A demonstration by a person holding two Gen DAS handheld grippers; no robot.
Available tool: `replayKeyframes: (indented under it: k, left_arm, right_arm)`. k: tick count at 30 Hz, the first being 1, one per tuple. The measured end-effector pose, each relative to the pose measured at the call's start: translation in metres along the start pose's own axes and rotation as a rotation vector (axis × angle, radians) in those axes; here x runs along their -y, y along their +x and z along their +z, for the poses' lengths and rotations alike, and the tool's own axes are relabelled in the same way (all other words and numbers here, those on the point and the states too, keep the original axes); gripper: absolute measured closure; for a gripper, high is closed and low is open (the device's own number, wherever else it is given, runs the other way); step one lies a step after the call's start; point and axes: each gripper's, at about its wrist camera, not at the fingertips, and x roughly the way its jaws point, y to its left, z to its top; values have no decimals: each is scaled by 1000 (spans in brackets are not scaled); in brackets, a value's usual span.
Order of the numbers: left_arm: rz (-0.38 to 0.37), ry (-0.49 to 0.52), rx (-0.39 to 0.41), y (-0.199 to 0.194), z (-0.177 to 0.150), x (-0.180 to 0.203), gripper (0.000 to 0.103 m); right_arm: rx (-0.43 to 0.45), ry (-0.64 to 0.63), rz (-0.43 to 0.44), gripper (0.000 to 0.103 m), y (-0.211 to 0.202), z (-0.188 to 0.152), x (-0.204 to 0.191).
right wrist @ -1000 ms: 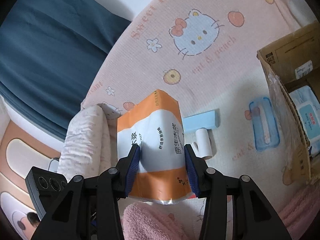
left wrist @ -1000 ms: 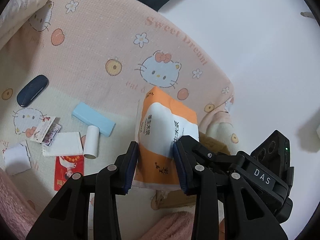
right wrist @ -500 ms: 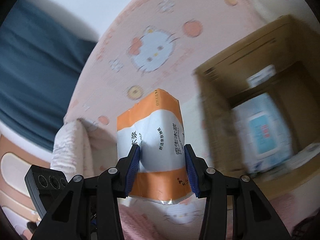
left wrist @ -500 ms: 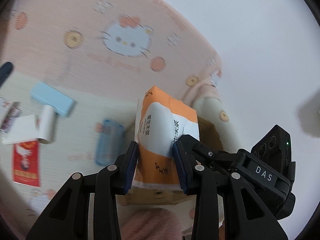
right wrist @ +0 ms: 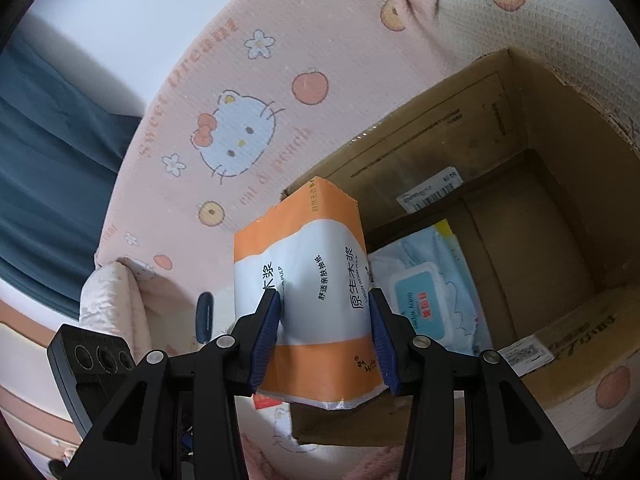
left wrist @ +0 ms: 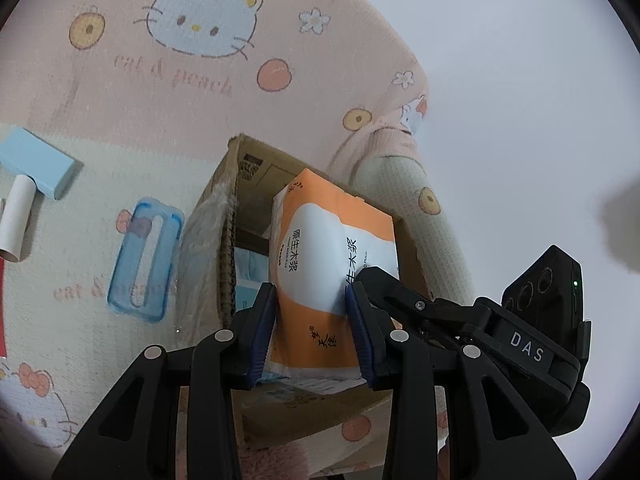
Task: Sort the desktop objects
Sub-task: 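Carry the orange-and-white box over the carton with both grippers, then lower the orange-and-white box into the carton and open both grippers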
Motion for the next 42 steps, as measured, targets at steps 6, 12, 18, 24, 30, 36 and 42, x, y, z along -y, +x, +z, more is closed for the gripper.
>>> replayKeyframes:
  k: [6, 12, 18, 24, 30, 36, 42]
  left_arm:
    - [43, 36, -13, 7, -4, 4, 58]
    - [68, 48, -56, 12, -3, -1, 47]
    - [88, 83, -47, 13, -7, 5, 46]
    - [90, 81, -51, 16, -6, 4, 46]
    - [119, 125, -106, 30, -2, 15, 46]
    - [179, 119, -267, 61, 3, 35, 95]
    - [266, 161, -340, 89, -9, 45, 95]
  right_arm:
    - [-17, 18, 14, 57, 4, 1, 11]
    - [1, 0, -60, 40, -1, 7, 22]
    - [-17, 63, -95, 39, 1, 12, 47]
    - [-95, 87, -188, 39, 18, 29, 74]
    - [-148, 118, -277, 39, 33, 47, 91]
    - [-238, 190, -301, 97, 46, 51, 113]
    - [-249, 222, -284, 97, 46, 50, 124]
